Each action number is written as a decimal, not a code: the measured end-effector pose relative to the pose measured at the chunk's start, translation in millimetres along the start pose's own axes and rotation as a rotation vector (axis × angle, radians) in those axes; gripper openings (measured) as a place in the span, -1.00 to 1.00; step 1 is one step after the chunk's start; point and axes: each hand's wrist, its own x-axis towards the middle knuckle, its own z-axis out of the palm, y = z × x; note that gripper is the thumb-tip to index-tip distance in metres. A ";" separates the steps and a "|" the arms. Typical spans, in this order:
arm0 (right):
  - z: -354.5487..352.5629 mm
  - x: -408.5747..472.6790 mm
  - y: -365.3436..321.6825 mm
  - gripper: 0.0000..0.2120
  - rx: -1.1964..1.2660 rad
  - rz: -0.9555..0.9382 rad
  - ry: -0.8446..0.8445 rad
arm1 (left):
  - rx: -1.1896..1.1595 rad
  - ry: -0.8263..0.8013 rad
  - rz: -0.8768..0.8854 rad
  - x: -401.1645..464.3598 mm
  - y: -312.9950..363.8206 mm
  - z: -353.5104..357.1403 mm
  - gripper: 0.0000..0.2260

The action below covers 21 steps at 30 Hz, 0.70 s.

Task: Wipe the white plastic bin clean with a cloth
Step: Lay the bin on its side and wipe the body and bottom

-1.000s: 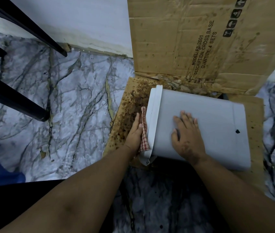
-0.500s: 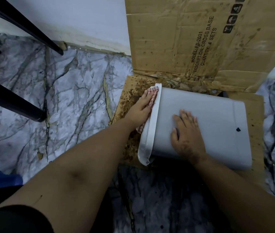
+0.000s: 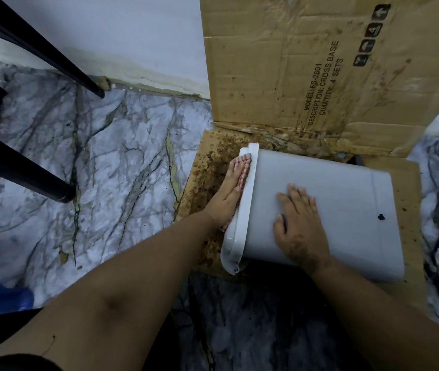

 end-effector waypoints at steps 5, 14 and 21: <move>0.8 1.3 0.6 -0.44 0.004 0.007 -0.009 | -0.059 0.002 -0.043 27.5 14.0 -4.1 -0.50; 2.5 1.8 1.7 -0.43 0.005 0.001 0.005 | -0.245 -0.051 -0.138 25.8 23.6 -14.3 -0.50; -0.3 0.2 -2.0 -0.44 -0.004 0.003 0.022 | -0.283 -0.005 -0.151 -21.1 11.6 8.9 -0.48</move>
